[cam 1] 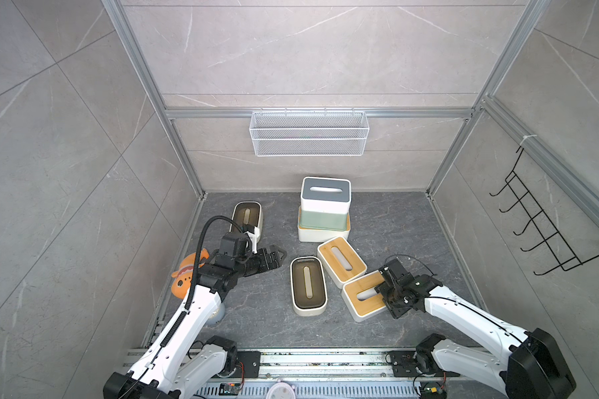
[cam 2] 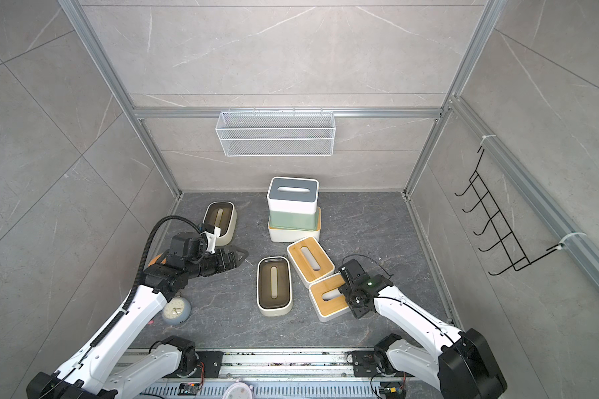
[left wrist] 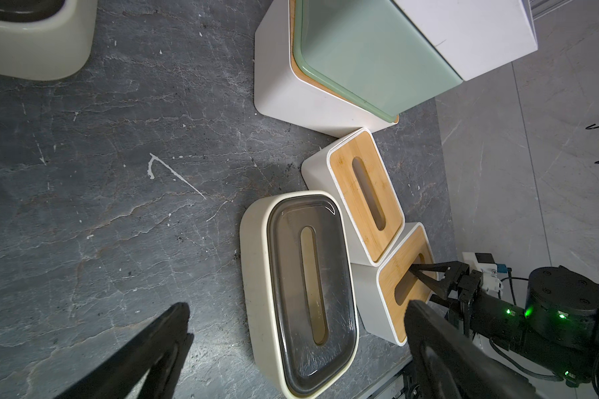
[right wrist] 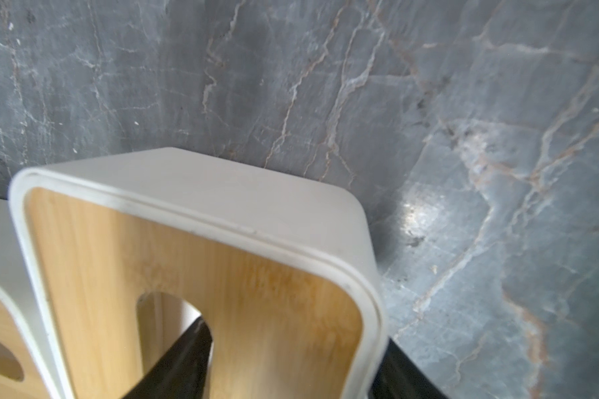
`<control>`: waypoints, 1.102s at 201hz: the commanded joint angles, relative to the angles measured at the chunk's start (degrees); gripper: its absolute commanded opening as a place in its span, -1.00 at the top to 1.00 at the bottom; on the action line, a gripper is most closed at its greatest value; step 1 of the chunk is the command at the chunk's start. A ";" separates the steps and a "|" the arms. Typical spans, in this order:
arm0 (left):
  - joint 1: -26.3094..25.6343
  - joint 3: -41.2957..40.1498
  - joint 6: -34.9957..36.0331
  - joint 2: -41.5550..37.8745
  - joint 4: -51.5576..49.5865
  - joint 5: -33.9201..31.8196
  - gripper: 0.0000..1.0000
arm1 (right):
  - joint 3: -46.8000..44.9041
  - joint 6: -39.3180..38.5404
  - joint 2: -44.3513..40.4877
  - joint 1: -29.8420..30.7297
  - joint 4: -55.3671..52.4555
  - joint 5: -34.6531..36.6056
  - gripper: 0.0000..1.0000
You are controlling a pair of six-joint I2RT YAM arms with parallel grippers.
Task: Stack the tissue boxes
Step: Pick up the tissue box from the center of the board.
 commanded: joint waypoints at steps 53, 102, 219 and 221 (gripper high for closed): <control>-0.46 -3.10 -4.76 -2.23 7.26 3.26 -0.96 | -0.14 2.73 -0.72 0.38 1.91 1.79 -0.16; -5.52 -7.82 -7.84 -3.95 16.28 0.48 -0.96 | 0.95 1.77 -2.71 -0.88 2.83 1.39 0.04; -20.94 -17.51 -8.78 -3.63 41.20 -11.21 -0.98 | 8.71 -4.31 -6.93 -4.27 2.44 -5.27 0.20; -21.27 -17.56 -8.64 -3.39 41.58 -11.34 -0.98 | 8.92 -4.36 -6.97 -4.29 2.44 -5.29 0.20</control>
